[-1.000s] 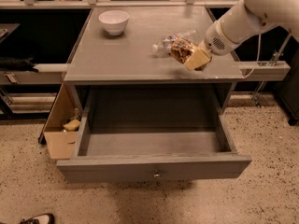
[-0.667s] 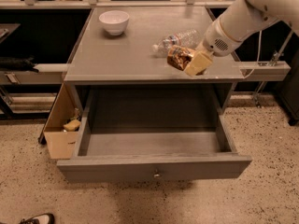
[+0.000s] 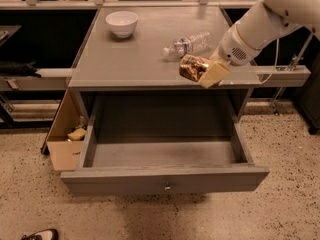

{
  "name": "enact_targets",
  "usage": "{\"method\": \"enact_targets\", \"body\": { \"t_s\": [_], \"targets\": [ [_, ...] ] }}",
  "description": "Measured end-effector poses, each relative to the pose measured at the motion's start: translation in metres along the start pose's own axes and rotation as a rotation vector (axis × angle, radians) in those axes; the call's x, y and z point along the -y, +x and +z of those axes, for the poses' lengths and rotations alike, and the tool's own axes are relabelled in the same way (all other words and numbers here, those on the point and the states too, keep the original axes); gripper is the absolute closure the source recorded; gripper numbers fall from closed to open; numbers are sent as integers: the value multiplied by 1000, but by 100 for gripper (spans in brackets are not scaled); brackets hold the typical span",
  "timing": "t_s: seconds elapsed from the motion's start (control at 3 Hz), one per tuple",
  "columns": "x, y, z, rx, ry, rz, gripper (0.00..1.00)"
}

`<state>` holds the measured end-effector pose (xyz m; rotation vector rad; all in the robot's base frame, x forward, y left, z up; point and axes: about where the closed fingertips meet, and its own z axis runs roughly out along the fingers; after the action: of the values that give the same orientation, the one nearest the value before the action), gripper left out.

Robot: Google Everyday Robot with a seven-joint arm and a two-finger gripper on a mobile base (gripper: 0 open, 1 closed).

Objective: Place orange can into top drawer

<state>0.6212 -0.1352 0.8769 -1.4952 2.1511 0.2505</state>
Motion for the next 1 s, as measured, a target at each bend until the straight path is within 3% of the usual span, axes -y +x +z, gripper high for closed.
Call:
{"method": "enact_targets", "body": {
  "t_s": [0.33, 0.67, 1.0],
  "targets": [
    [-27, 0, -6, 59, -2, -48, 100],
    [-69, 25, 11, 100, -51, -61, 100],
    [-90, 51, 43, 102, -115, -44, 100]
  ]
}}
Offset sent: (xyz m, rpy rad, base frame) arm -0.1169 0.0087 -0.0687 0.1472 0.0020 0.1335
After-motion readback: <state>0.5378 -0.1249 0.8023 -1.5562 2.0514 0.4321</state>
